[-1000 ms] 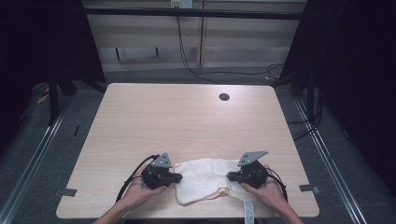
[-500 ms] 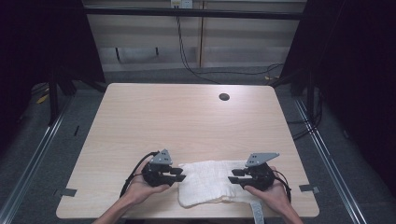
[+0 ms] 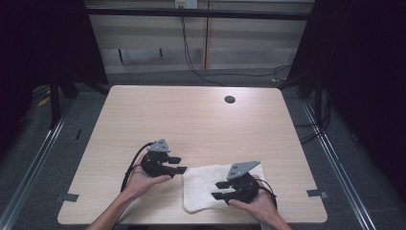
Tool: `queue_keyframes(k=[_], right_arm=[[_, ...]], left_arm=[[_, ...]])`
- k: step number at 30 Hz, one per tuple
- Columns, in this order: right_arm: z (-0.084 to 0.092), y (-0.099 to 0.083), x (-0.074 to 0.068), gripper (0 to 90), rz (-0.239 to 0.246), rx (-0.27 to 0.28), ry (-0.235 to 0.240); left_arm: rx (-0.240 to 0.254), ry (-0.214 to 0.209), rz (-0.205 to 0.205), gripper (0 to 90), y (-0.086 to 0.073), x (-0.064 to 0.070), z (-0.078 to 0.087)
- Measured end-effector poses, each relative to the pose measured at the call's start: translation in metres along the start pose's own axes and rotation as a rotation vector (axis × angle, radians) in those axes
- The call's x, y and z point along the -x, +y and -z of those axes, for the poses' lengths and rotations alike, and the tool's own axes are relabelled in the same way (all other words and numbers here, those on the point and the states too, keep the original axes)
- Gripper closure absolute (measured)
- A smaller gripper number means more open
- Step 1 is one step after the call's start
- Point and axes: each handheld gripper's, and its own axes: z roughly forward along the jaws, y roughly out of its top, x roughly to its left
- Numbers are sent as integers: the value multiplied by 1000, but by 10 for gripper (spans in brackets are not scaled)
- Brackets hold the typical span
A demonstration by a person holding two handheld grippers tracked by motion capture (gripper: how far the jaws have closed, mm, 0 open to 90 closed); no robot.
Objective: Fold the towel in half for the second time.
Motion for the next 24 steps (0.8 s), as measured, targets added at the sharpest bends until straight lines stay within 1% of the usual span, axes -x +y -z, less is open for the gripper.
queue_keyframes(k=[1, 2, 3, 4, 5, 6, 7, 8, 9, 10, 14, 15, 16, 17, 18, 19, 20, 21, 22, 24], right_arm=[[-2, 2, -3, 600, 10, -5, 5], [-4, 5, -8, 601, 20, -9, 15], [-7, 7, -11, 602, 33, -15, 28], [-8, 10, -15, 602, 43, -18, 36], [-10, 13, -18, 603, 40, -11, 47], [-12, 17, -20, 608, 50, -10, 58], [-14, 19, -22, 608, 59, -12, 62], [-17, 22, -23, 607, 63, -11, 66], [-21, 25, -24, 606, 64, -13, 77], [-28, 28, -26, 603, 68, -18, 86], [-53, 35, -33, 592, 104, -57, 108], [-53, 35, -33, 592, 104, -57, 108], [-62, 35, -33, 583, 113, -68, 120], [-62, 35, -33, 583, 113, -68, 120], [-66, 35, -34, 586, 116, -73, 113], [-66, 35, -34, 586, 116, -73, 113], [-67, 35, -34, 593, 122, -82, 110], [-68, 35, -33, 596, 123, -83, 117], [-70, 35, -33, 595, 125, -74, 126], [-71, 34, -35, 604, 134, -85, 128]], left_arm=[[8, 7, 5, 534, 4, -3, 0], [19, -1, 11, 534, 8, -5, -1], [30, -4, 13, 559, 10, -7, -3], [20, -9, 22, 568, 11, -9, -7], [6, -20, 16, 567, 11, -10, -12], [-5, -20, 9, 568, 11, -9, -15], [-7, -27, 5, 567, 10, -9, -18], [-11, -34, 10, 561, 9, -10, -20], [-22, -26, 10, 556, 8, -9, -21], [-15, -29, 20, 547, 7, -9, -22], [-15, -23, 27, 526, 4, -11, -19], [-20, -21, 28, 526, 3, -12, -17], [-22, -16, 34, 508, 1, -12, -16], [-25, -11, 31, 508, 0, -13, -15], [-28, -9, 35, 478, 0, -13, -14], [-29, -8, 44, 478, 0, -14, -14], [-24, 6, 63, 451, -1, -14, -14], [-28, 6, 65, 430, -1, -15, -13], [-26, 1, 69, 434, 0, -16, -13], [-8, 18, 80, 439, 0, -17, -11]])
